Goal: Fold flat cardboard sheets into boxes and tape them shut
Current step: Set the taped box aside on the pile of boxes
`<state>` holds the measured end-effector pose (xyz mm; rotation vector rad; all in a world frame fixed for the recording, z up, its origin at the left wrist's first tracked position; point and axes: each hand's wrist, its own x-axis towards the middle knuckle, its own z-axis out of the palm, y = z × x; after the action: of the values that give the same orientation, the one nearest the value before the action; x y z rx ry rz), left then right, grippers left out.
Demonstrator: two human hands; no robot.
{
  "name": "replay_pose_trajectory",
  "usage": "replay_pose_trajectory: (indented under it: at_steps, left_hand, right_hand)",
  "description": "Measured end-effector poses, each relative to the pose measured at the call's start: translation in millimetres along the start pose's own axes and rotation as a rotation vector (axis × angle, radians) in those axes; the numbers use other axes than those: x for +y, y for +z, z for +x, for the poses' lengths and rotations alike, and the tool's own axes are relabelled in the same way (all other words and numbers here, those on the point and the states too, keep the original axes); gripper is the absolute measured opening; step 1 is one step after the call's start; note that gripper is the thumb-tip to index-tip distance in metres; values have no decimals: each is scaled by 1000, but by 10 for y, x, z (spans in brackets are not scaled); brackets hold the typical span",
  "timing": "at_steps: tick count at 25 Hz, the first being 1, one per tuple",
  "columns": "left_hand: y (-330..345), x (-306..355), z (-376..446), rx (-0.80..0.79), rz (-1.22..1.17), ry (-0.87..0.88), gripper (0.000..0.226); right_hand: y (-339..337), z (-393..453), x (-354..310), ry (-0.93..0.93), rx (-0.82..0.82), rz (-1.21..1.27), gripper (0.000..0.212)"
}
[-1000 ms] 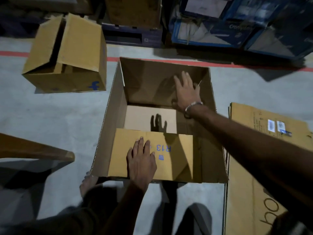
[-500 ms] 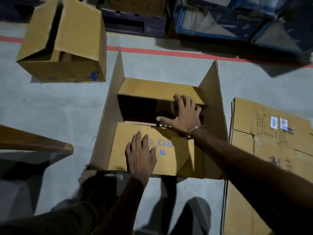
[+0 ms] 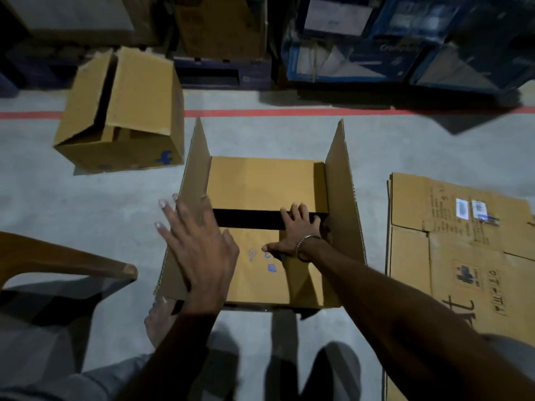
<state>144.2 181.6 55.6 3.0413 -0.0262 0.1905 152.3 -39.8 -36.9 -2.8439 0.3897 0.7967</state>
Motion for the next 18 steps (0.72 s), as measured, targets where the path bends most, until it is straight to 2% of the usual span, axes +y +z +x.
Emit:
replay_pose_trajectory:
  at_steps: [2, 6, 9, 11, 12, 13, 15, 18]
  left_hand:
    - [-122, -26, 9, -62, -95, -45, 79]
    - [-70, 61, -294, -199, -217, 132, 94]
    - [46, 145, -490, -279, -280, 208, 92]
    - [269, 128, -597, -445, -385, 249, 91]
    - [387, 83, -704, -551, -428, 279, 90]
    - [476, 28, -827, -632, -419, 303, 89]
    - [653, -119, -1055, -669, -319, 326, 80]
    - [822, -245, -1153, -600, -234, 375, 65]
  right_hand:
    - [-198, -119, -21, -21, -24, 81, 132]
    - [-744, -433, -31, -56, -21, 173, 109]
    - [-998, -965, 108, -22, 194, 264, 86]
    - [-1018, -1343, 257, 71, 377, 237, 78]
    - [-971, -1521, 336, 153, 419, 255, 78]
    - [-925, -1664, 405, 241, 433, 316, 80]
    - [-837, -1788, 487, 334, 378, 520, 84]
    - [-706, -1706, 346, 299, 379, 881, 57]
